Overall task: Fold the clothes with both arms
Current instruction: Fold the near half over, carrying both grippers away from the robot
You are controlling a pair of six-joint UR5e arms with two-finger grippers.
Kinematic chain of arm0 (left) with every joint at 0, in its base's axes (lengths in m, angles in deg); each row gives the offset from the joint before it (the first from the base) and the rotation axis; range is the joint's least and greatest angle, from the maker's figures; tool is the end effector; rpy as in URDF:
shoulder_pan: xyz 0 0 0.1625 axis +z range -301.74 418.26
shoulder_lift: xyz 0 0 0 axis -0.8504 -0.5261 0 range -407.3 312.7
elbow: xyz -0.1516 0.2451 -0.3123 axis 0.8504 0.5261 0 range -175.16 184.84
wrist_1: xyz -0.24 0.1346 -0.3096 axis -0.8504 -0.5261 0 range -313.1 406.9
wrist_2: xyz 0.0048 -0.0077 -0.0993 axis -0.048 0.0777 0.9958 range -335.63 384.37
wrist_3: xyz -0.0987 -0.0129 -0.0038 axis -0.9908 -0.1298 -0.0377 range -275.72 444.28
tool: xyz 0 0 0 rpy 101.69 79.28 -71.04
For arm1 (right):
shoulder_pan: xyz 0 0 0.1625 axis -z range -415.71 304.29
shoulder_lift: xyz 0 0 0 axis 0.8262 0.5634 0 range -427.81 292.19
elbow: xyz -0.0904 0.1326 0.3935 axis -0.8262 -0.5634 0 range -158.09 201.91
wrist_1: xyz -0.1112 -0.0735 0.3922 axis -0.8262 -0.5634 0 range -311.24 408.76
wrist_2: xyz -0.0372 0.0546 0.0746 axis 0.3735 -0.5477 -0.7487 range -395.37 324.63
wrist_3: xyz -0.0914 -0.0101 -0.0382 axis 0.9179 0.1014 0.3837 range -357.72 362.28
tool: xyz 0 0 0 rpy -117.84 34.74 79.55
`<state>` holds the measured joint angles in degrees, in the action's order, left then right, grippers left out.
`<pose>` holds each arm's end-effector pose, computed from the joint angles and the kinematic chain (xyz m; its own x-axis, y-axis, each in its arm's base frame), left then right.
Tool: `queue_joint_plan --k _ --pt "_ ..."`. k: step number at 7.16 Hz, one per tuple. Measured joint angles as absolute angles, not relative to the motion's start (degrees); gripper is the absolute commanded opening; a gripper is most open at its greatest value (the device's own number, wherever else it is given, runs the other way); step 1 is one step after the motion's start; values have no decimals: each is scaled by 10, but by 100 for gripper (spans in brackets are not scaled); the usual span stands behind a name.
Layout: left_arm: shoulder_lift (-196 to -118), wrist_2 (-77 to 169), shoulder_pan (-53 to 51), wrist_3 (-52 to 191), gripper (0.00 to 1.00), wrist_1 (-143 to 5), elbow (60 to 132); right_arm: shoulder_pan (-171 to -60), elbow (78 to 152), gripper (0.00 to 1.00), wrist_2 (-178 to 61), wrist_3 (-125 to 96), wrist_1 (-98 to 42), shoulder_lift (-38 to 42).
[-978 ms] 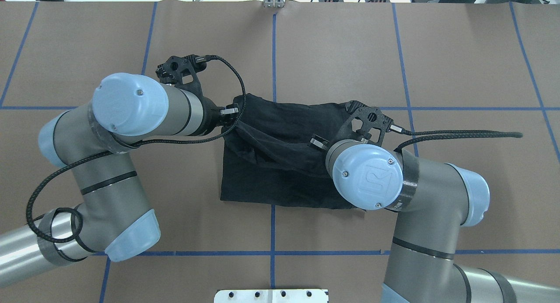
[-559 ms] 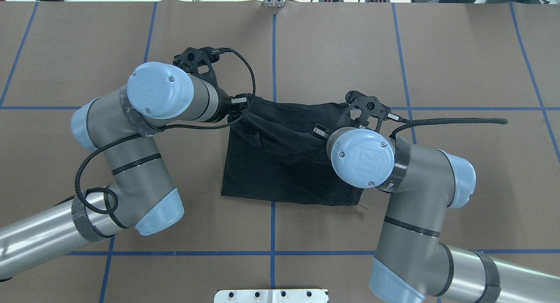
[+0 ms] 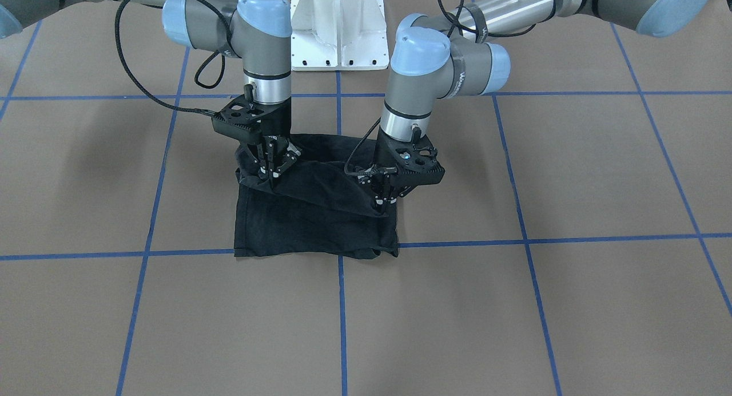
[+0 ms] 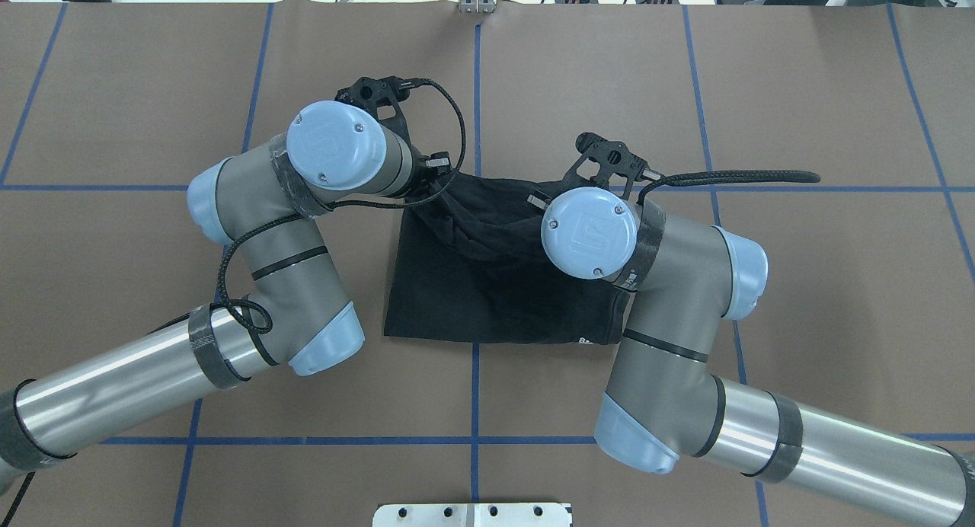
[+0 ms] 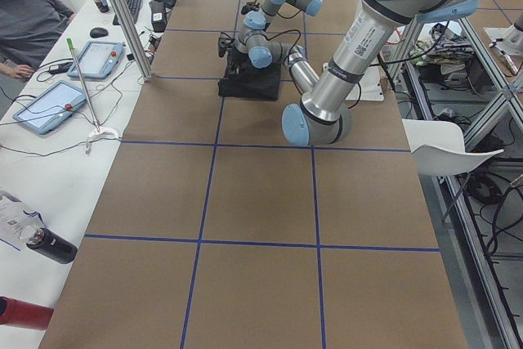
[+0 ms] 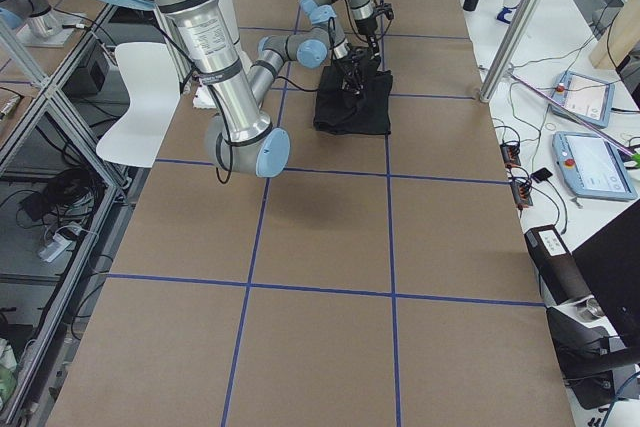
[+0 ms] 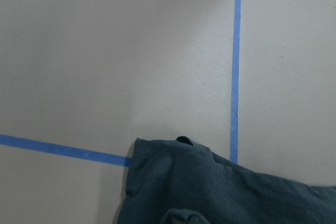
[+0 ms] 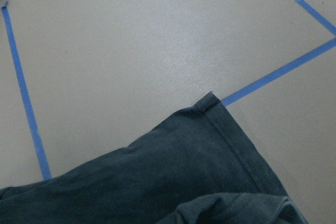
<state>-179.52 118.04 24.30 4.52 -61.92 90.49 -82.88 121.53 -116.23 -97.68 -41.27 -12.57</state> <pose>0.5371 -0.5147 0.2076 0.5394 -0.1493 -0.8287 0.4238 0.8985 0.1140 -0.5214 -0.4352 0.2379 0.5316 0.4647 0.7081 -0.6513 0.7588 -0.0091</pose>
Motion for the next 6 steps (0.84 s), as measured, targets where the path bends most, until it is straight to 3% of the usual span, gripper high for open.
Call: queue_joint_plan --k 2,6 --pt "-1798 1169 242 52 0 -639 868 -841 1171 0 -1167 -965 -367 -129" --pt "-1801 1166 242 56 0 -642 859 -855 1156 0 -1177 -947 -354 -129"
